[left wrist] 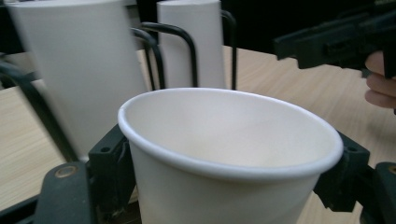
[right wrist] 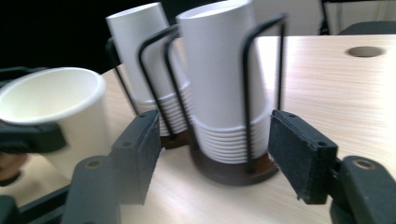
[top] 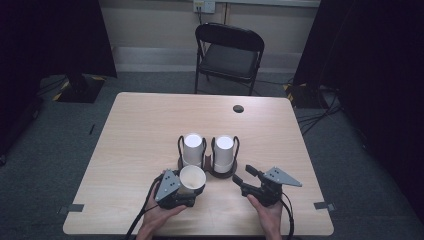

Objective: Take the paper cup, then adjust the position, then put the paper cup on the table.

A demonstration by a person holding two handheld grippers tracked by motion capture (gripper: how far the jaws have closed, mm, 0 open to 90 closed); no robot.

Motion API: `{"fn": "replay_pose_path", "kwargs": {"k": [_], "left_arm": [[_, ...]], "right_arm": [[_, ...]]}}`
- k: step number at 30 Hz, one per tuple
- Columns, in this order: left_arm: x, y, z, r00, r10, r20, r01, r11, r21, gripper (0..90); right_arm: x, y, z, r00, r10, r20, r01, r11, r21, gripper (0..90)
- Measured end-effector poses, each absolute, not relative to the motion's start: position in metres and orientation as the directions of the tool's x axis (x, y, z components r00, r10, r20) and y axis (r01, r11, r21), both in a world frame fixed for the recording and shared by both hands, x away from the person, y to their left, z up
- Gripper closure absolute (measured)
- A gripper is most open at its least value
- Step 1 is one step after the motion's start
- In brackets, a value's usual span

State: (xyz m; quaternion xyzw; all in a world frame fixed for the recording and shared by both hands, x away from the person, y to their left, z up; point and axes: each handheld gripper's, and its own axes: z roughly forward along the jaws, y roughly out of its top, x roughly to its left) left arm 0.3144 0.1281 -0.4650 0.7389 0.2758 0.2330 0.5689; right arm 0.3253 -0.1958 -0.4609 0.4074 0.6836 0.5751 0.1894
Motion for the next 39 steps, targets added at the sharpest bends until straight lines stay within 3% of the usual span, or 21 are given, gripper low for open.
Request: {"fn": "replay_pose_path", "kwargs": {"k": [12, 20, 24, 32, 39], "left_arm": [[0.321, 0.167, -0.458, 0.668, 0.744, -0.018, 0.157, -0.117, 0.981, 22.1], [0.328, 0.188, -0.452, 0.607, 0.794, -0.033, 0.170, -0.089, 0.981, 22.1], [0.336, 0.197, -0.448, 0.554, 0.832, -0.034, 0.167, -0.072, 0.983, 22.1], [0.351, 0.207, -0.436, 0.481, 0.876, -0.027, 0.141, -0.047, 0.989, 22.6], [0.371, 0.211, -0.434, 0.448, 0.894, -0.030, 0.155, -0.045, 0.987, 22.6]], "right_arm": [[0.322, -0.211, -0.476, -0.504, 0.845, 0.179, 0.326, -0.006, 0.945, 29.5], [0.324, -0.218, -0.485, -0.451, 0.878, 0.162, 0.344, 0.003, 0.939, 17.1], [0.325, -0.218, -0.492, -0.423, 0.894, 0.147, 0.343, 0.008, 0.939, 15.0], [0.323, -0.218, -0.494, -0.336, 0.935, 0.114, 0.295, -0.011, 0.956, 13.9], [0.318, -0.215, -0.495, -0.343, 0.937, 0.069, 0.244, 0.018, 0.970, 13.8]]}}
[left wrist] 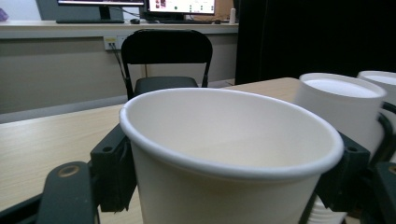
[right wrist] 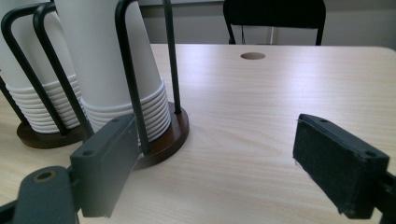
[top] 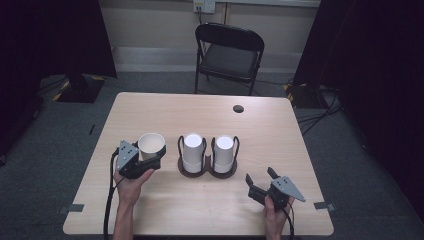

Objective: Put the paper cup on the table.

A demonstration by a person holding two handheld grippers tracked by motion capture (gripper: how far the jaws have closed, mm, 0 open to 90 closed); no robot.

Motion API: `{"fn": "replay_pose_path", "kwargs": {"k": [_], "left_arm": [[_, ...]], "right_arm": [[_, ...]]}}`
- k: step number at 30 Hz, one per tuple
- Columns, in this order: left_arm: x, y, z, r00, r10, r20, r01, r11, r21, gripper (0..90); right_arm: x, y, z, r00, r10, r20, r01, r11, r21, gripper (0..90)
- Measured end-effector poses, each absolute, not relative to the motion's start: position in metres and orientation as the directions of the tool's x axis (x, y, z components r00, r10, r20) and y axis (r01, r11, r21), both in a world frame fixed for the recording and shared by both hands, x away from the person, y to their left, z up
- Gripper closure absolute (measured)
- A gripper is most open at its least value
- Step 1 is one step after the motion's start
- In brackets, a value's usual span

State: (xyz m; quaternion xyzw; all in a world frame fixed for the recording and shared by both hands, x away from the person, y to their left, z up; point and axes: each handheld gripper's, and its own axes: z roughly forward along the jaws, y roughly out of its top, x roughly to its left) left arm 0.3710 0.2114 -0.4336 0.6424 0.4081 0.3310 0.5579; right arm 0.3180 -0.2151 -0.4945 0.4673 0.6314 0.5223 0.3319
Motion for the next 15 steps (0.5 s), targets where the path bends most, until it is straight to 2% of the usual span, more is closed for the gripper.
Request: {"fn": "replay_pose_path", "kwargs": {"k": [8, 15], "left_arm": [[0.390, 0.213, -0.438, 0.433, 0.901, -0.024, 0.178, -0.060, 0.982, 22.0], [0.409, 0.215, -0.444, 0.420, 0.907, -0.037, 0.206, -0.056, 0.977, 22.1]], "right_arm": [[0.309, -0.209, -0.496, -0.276, 0.961, -0.005, 0.161, 0.052, 0.986, 13.4], [0.306, -0.210, -0.497, -0.262, 0.965, 0.001, 0.134, 0.035, 0.990, 13.4]]}}
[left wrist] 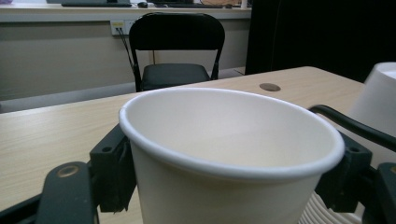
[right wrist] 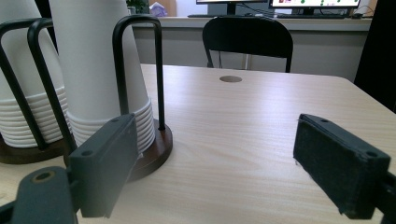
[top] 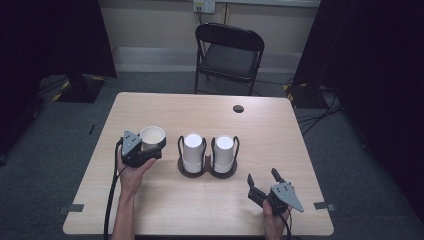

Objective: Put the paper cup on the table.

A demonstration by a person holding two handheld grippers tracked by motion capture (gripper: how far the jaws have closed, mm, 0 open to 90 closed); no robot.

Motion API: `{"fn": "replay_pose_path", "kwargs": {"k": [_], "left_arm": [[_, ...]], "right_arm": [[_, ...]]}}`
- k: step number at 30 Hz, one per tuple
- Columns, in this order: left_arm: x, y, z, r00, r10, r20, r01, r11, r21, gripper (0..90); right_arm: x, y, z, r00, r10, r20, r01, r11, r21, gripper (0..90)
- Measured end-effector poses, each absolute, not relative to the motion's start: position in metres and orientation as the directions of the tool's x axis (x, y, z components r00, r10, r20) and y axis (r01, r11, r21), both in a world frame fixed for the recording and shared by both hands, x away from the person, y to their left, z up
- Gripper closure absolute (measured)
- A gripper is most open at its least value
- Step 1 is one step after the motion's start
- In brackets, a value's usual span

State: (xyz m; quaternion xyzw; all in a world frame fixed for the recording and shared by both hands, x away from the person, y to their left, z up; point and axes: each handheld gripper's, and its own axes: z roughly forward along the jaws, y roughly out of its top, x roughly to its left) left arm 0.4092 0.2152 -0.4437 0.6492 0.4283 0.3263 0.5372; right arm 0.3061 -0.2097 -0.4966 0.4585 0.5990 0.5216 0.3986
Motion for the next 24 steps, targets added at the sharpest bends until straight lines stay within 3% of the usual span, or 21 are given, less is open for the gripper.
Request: {"fn": "replay_pose_path", "kwargs": {"k": [5, 16, 24], "left_arm": [[0.421, 0.214, -0.453, 0.403, 0.915, -0.013, 0.237, -0.090, 0.967, 21.8], [0.440, 0.215, -0.470, 0.400, 0.914, -0.070, 0.280, -0.049, 0.959, 21.1], [0.443, 0.215, -0.485, 0.411, 0.909, -0.060, 0.317, -0.081, 0.945, 20.4]], "right_arm": [[0.307, -0.209, -0.496, -0.265, 0.964, -0.003, 0.142, 0.043, 0.989, 13.5], [0.307, -0.209, -0.496, -0.279, 0.960, -0.008, 0.143, 0.049, 0.989, 14.0], [0.307, -0.209, -0.496, -0.283, 0.959, -0.007, 0.146, 0.051, 0.988, 14.4]]}}
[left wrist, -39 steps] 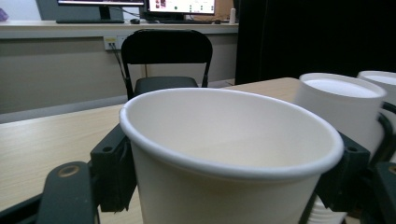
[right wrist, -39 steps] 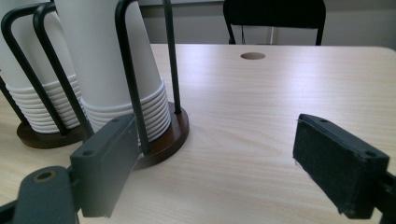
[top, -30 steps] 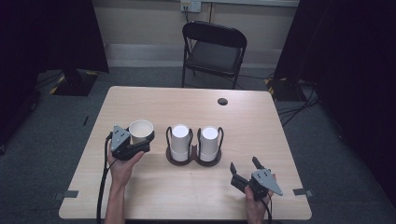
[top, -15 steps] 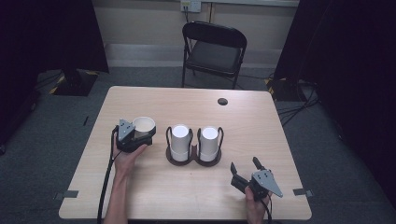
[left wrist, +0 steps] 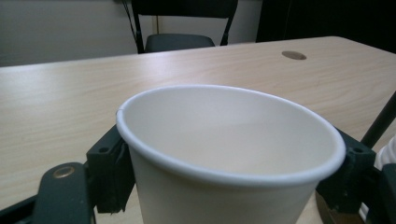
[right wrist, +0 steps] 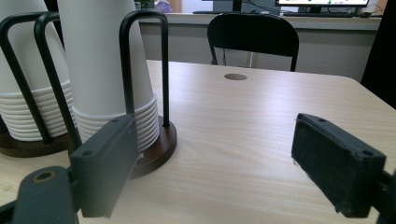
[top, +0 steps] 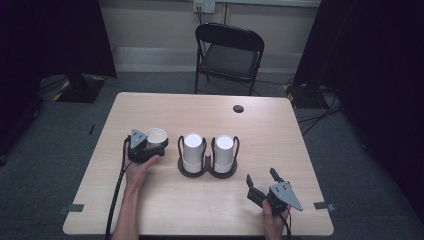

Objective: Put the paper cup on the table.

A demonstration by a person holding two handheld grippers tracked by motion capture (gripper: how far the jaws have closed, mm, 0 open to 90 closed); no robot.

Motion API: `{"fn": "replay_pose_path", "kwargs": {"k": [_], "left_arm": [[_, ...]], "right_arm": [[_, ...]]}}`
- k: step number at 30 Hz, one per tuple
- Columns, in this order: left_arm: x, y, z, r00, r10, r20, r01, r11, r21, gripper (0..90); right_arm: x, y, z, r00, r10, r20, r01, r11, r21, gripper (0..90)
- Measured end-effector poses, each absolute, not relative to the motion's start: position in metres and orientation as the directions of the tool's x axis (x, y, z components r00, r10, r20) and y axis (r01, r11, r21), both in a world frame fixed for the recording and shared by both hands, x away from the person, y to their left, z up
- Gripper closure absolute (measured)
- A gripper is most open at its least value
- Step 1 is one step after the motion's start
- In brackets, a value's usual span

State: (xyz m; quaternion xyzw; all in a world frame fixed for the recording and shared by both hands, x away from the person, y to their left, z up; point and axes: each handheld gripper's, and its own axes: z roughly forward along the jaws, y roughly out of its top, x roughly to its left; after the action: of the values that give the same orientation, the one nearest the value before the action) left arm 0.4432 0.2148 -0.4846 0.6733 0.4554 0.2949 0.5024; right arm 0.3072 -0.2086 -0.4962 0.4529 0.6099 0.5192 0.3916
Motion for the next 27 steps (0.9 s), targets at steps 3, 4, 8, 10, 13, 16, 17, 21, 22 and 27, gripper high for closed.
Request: {"fn": "replay_pose_path", "kwargs": {"k": [3, 4, 8, 10, 13, 16, 17, 21, 22, 27], "left_arm": [[0.444, 0.215, -0.486, 0.423, 0.904, -0.068, 0.315, -0.077, 0.946, 20.6], [0.444, 0.214, -0.486, 0.424, 0.903, -0.066, 0.314, -0.079, 0.946, 20.6], [0.443, 0.213, -0.487, 0.434, 0.900, -0.050, 0.324, -0.104, 0.940, 20.3], [0.443, 0.213, -0.487, 0.440, 0.896, -0.054, 0.329, -0.105, 0.939, 20.1], [0.443, 0.213, -0.487, 0.444, 0.894, -0.051, 0.329, -0.110, 0.938, 18.9], [0.442, 0.212, -0.486, 0.445, 0.894, -0.046, 0.334, -0.118, 0.935, 15.3], [0.442, 0.212, -0.486, 0.448, 0.893, -0.040, 0.336, -0.127, 0.933, 15.1], [0.439, 0.209, -0.485, 0.437, 0.900, -0.003, 0.338, -0.161, 0.927, 15.5], [0.438, 0.208, -0.484, 0.436, 0.900, 0.004, 0.336, -0.166, 0.927, 15.5], [0.434, 0.208, -0.484, 0.427, 0.904, 0.015, 0.342, -0.177, 0.923, 15.5]], "right_arm": [[0.307, -0.209, -0.496, -0.284, 0.959, -0.007, 0.145, 0.050, 0.988, 14.5], [0.307, -0.209, -0.496, -0.285, 0.959, -0.007, 0.145, 0.050, 0.988, 14.5], [0.307, -0.209, -0.496, -0.283, 0.959, -0.006, 0.147, 0.050, 0.988, 14.5], [0.308, -0.209, -0.496, -0.284, 0.959, -0.007, 0.148, 0.051, 0.988, 14.5], [0.308, -0.209, -0.496, -0.284, 0.959, -0.007, 0.148, 0.051, 0.988, 14.5], [0.308, -0.209, -0.496, -0.286, 0.958, -0.007, 0.148, 0.052, 0.988, 14.6], [0.308, -0.209, -0.496, -0.284, 0.959, -0.007, 0.147, 0.051, 0.988, 14.8], [0.307, -0.209, -0.496, -0.284, 0.959, -0.002, 0.149, 0.046, 0.988, 15.0], [0.307, -0.210, -0.496, -0.284, 0.959, -0.004, 0.148, 0.048, 0.988, 15.0], [0.308, -0.208, -0.496, -0.283, 0.959, -0.012, 0.152, 0.058, 0.987, 15.0]]}}
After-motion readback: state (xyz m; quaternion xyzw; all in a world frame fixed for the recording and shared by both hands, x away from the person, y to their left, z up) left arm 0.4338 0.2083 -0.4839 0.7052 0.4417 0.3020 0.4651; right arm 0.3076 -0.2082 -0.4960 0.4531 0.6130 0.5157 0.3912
